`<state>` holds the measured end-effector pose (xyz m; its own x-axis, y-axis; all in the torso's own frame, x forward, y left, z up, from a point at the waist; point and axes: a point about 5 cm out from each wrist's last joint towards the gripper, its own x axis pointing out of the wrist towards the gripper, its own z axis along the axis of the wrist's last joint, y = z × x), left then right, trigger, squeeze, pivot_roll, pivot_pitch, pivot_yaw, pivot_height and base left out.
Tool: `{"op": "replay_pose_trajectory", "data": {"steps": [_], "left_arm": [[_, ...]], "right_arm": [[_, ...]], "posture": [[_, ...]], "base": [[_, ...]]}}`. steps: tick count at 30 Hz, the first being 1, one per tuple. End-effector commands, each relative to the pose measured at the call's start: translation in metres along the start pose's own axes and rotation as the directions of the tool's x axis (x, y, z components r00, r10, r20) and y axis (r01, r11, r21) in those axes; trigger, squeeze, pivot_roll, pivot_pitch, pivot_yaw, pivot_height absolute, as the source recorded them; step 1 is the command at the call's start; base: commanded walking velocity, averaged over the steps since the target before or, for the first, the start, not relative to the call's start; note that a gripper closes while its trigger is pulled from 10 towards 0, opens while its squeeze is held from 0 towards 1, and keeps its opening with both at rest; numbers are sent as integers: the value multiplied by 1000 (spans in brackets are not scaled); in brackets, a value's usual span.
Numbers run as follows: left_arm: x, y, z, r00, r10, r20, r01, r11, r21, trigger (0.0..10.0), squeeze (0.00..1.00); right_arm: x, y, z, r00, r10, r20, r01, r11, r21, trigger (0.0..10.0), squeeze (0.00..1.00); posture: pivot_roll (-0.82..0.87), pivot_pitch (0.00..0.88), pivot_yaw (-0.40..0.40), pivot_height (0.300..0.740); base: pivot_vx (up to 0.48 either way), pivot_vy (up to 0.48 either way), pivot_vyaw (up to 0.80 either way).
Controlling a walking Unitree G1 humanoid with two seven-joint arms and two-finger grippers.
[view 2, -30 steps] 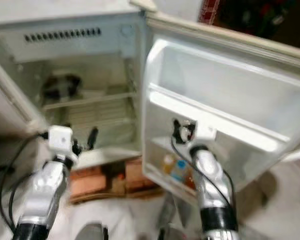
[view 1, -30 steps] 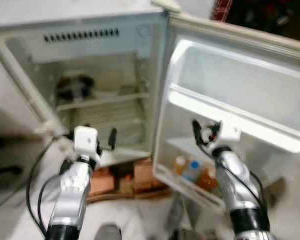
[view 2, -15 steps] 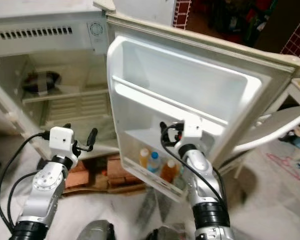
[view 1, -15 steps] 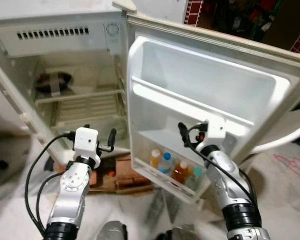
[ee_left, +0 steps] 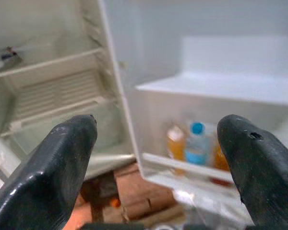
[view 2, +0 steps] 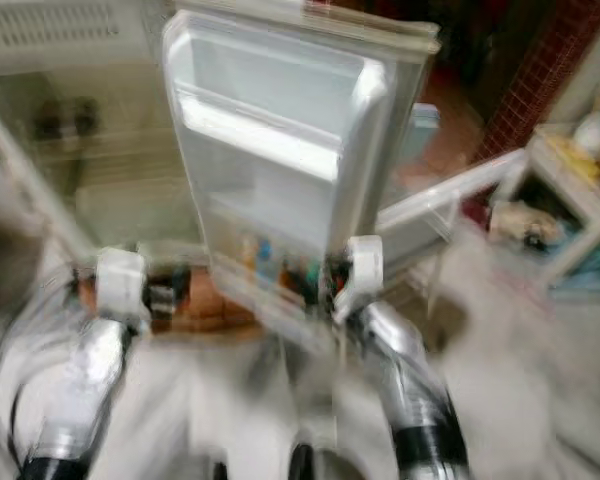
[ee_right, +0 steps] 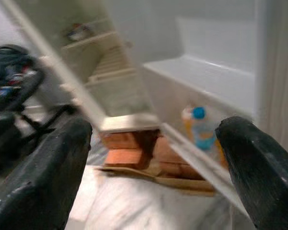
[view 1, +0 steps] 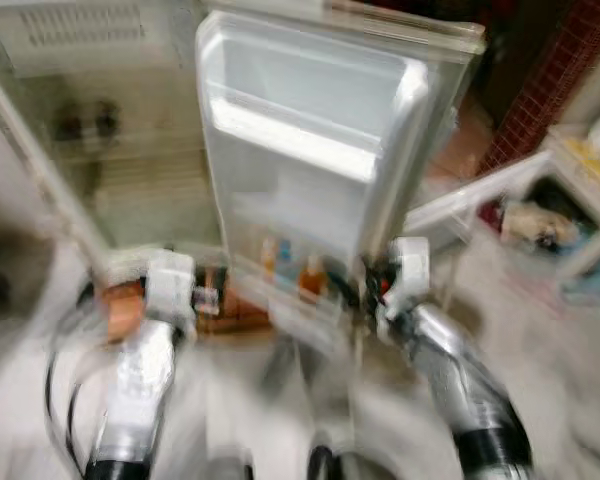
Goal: Restocking fridge
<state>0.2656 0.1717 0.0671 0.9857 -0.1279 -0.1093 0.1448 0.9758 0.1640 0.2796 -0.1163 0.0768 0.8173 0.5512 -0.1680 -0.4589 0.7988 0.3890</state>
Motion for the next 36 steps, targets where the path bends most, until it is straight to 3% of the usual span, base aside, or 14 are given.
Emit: {"op": "replay_pose_trajectory", "data": {"steps": [1,3,4,6,8,9,12,18,21,25,28,30,36], "left_arm": [[0,3,4,1000,15,21,-15,1000,4,10000,0],[0,4,5,999,20,28,-20,1000,-3,10000,0],[0,4,5,999,20,28,-20,1000,-3,10000,0],[0,9,4,999,48,18,-48,999,-24,10000,0],[0,10,4,999,51,17,-51,998,-28,10000,0],[2,12,4,999,49,-4,-49,998,32,10000,0],[2,30,8,996,89,17,-89,994,58,10000,0],[-6,50,3,992,127,11,-128,988,85,10000,0],[-8,58,-1,988,153,-7,-152,986,73,10000,0],[-6,60,2,985,174,0,-174,981,84,10000,0],[-3,60,7,983,185,16,-186,979,79,10000,0],[-3,58,10,981,192,25,-193,980,53,10000,0],[-9,45,3,981,193,16,-193,981,20,10000,0]], "right_arm": [[3,1,8,1000,7,21,-6,999,-43,10000,0],[4,-10,15,992,-100,77,110,985,-132,10000,0],[4,-10,15,992,-100,77,110,985,-132,10000,0],[5,-18,26,963,-200,182,232,957,-175,10000,0],[4,-18,28,962,-197,190,230,958,-174,10000,0],[4,-24,29,950,-255,179,293,926,-240,10000,0],[0,-29,35,920,-327,217,357,927,-118,10000,0],[-2,-28,36,889,-370,270,410,906,-110,10000,0],[-5,-29,41,869,-384,312,450,875,-178,10000,0],[-4,-35,44,854,-424,301,488,854,-182,10000,0],[2,-31,51,858,-407,314,475,862,-179,10000,0],[5,-23,58,867,-356,349,441,873,-206,10000,0],[0,-24,52,857,-368,361,462,859,-222,10000,0]], "posture": [[82,31,-6,740],[85,37,-5,740],[85,37,-5,740],[90,41,-6,740],[90,41,-6,740],[106,48,-16,740],[135,56,-14,740],[115,73,-16,740],[110,76,-18,740],[111,77,-25,740],[109,68,-30,740],[107,75,-26,740],[102,69,-24,740]], "base": [[0,-386,0],[0,0,0],[0,0,0],[0,0,0],[0,0,0],[0,0,0],[0,0,0],[0,0,0],[0,0,0],[0,0,0],[0,0,0],[0,0,0],[109,0,210]]}}
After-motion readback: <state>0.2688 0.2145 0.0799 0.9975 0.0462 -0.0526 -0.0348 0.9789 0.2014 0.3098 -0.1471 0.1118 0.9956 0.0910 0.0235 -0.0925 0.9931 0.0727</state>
